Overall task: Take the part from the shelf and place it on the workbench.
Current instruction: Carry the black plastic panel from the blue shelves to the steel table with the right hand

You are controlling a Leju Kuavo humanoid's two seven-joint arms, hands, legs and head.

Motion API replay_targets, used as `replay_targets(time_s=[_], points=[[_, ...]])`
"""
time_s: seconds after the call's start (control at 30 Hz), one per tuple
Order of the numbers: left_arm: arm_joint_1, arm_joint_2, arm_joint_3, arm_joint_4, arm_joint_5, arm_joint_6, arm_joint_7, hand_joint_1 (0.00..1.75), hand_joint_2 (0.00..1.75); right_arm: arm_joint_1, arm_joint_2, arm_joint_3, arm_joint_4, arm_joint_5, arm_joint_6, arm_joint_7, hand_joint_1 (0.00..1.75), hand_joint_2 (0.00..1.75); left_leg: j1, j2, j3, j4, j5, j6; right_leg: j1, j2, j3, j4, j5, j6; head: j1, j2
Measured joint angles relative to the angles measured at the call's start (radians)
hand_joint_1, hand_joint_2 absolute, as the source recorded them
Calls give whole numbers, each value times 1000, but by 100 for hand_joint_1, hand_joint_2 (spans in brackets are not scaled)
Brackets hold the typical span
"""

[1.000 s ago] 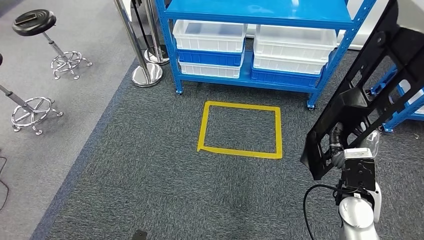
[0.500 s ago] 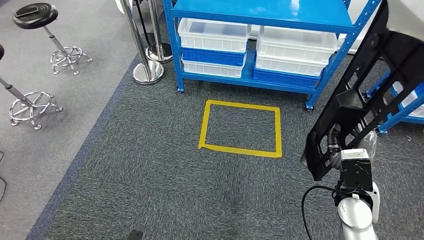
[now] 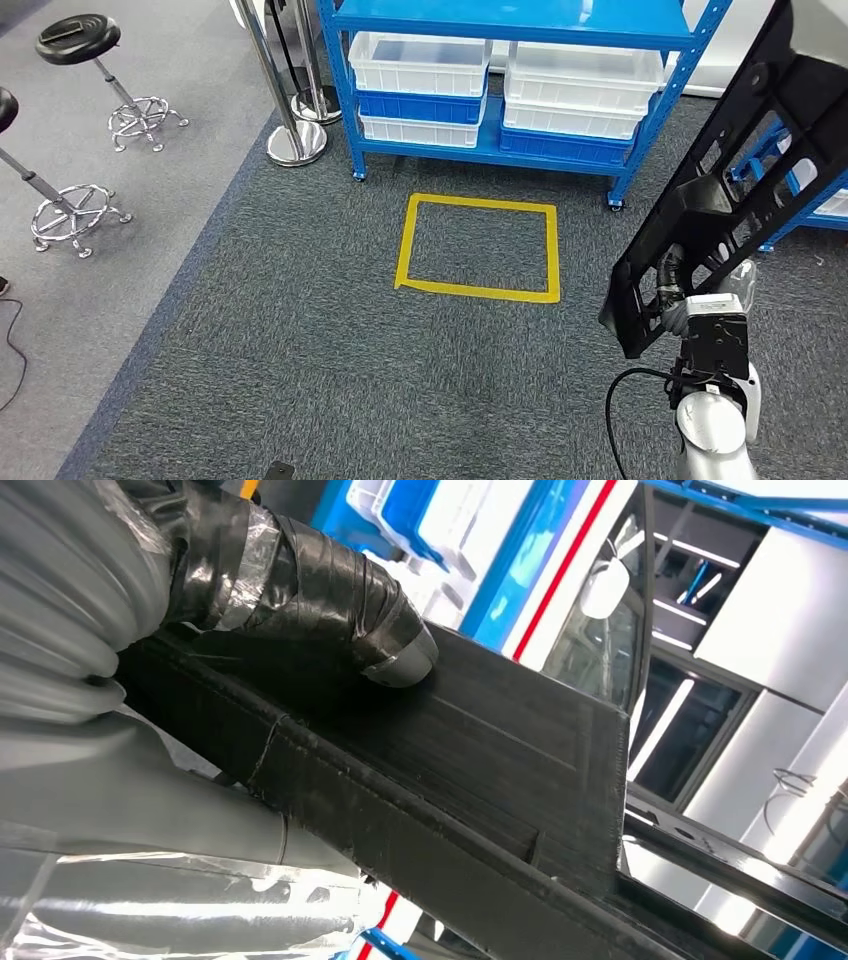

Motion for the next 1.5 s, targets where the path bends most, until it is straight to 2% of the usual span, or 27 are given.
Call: replay_targets(time_s=[0.03,0.07,0.1,0.17,0.23,0.3,0.37,0.47,0.5,0.53,0.57,0.63,0.7,0.73,0.8,0.93,1.0,1.07,1.1,1.13,1.17,1.23,1.3,1.33,1.4,1.43,1.5], points=[[0,0,0,0,1,1,0,0,175,0,0,1,0,1,0,0,175,175,1,0,16,-6,12,2,1,0,-7,0,5,1,0,0],[1,0,0,0,3,2,0,0,175,1,0,1,0,2,0,1,175,175,1,0,51,-49,37,6,2,1,-13,0,10,2,0,0],[0,0,0,0,4,2,0,0,175,1,0,1,0,3,0,1,175,175,0,0,98,-118,61,12,2,1,-16,0,14,4,0,0],[-2,1,2,0,8,4,-1,0,175,1,0,1,0,5,0,2,175,175,-7,-1,179,-244,81,24,2,1,-19,-2,23,11,0,0],[-2,1,5,0,10,5,-2,0,175,1,0,2,0,5,0,2,175,175,-15,0,202,-291,79,30,-3,0,-20,-7,32,24,0,0],[-1,1,7,0,10,5,-2,0,175,1,0,2,0,8,0,4,175,175,-17,1,203,-311,95,40,-7,-1,-18,-14,40,37,0,0],[-2,0,7,0,10,6,-2,0,175,0,-1,2,1,18,-2,9,175,175,-13,5,208,-337,116,52,-7,1,-30,11,16,44,0,0],[-3,0,7,0,10,6,-2,0,175,0,-4,2,6,33,-1,22,175,175,-14,15,198,-345,131,63,-6,4,-103,178,-80,49,1,0],[-2,0,7,0,9,6,-2,0,175,1,-5,2,9,34,0,27,175,175,-15,20,193,-341,132,63,-6,4,-121,224,-93,52,1,0],[0,0,7,0,8,6,-2,0,175,1,-6,2,12,34,2,31,175,175,-15,24,189,-336,131,63,-7,3,-125,239,-88,55,1,0],[0,-1,7,0,7,6,-2,0,175,0,-8,2,14,32,2,34,175,175,-15,31,185,-330,130,62,-8,0,-110,214,-66,56,1,0],[0,-2,7,0,5,6,-2,0,175,-5,-11,2,17,27,3,38,175,175,-16,45,178,-313,122,56,-6,-28,-45,95,-10,56,1,0],[0,-2,7,0,2,6,-2,0,175,-13,-13,3,18,24,4,38,175,175,-22,61,170,-294,112,47,1,-59,-6,10,12,45,0,0],[0,-2,7,0,2,6,-2,0,175,-16,-14,3,18,23,4,39,175,175,-25,69,166,-288,108,43,4,-63,-6,0,10,39,0,0],[0,-2,7,0,1,6,-3,0,175,-17,-20,2,18,28,3,46,175,175,-26,88,164,-284,105,38,5,-44,-13,-1,14,28,-1,0],[-1,-2,7,0,1,6,-2,0,175,-18,-25,2,18,37,2,53,175,175,-26,100,165,-281,102,35,3,-31,-15,-5,18,21,-1,0],[-2,-2,7,0,1,6,-2,0,175,-20,-31,2,18,49,2,60,175,175,-23,81,160,-267,88,28,0,-25,-15,-7,21,16,-1,0],[-2,-2,8,0,4,3,-1,0,175,-39,-57,2,24,90,15,84,175,175,-12,37,97,-121,14,16,-1,4,-20,-7,27,9,-1,0],[-1,-2,8,0,6,1,1,0,175,-48,-72,2,27,111,23,95,175,175,-7,20,71,-58,-10,13,-1,22,-23,-6,30,8,-1,0],[0,-2,8,0,9,-1,2,0,175,-56,-86,2,30,130,32,105,175,175,-4,10,55,-20,-17,13,0,41,-26,-4,33,7,-1,0],[0,-2,8,0,11,-2,3,0,175,-58,-93,2,30,140,36,109,175,175,-3,3,77,-66,16,17,0,53,-26,-4,34,9,-1,0],[-1,-1,9,0,14,-2,3,0,175,-62,-104,2,31,159,38,117,175,175,-3,-41,140,-199,77,26,-2,76,-28,-3,38,15,-1,0],[-1,0,12,0,16,-2,5,0,175,-68,-115,3,30,179,38,127,175,175,-5,-80,172,-272,96,31,-8,96,-35,-4,45,27,-1,0],[-1,0,13,0,16,-3,6,0,175,-70,-121,3,30,188,37,132,175,175,-7,-82,174,-279,96,32,-11,107,-39,-7,50,35,-1,0],[-2,-1,14,0,16,-3,7,0,175,-69,-137,3,30,206,36,140,175,175,-8,-60,177,-293,107,41,-16,118,-46,-11,56,48,-1,0],[-3,-1,14,0,16,-4,8,0,175,-70,-147,3,30,212,36,144,175,175,-7,-48,178,-303,115,47,-14,104,-52,-2,48,52,0,0],[-3,-2,14,0,17,-5,8,0,175,-74,-163,2,30,218,36,148,175,175,-6,-19,177,-317,126,57,-9,51,-85,72,-5,53,2,0]])
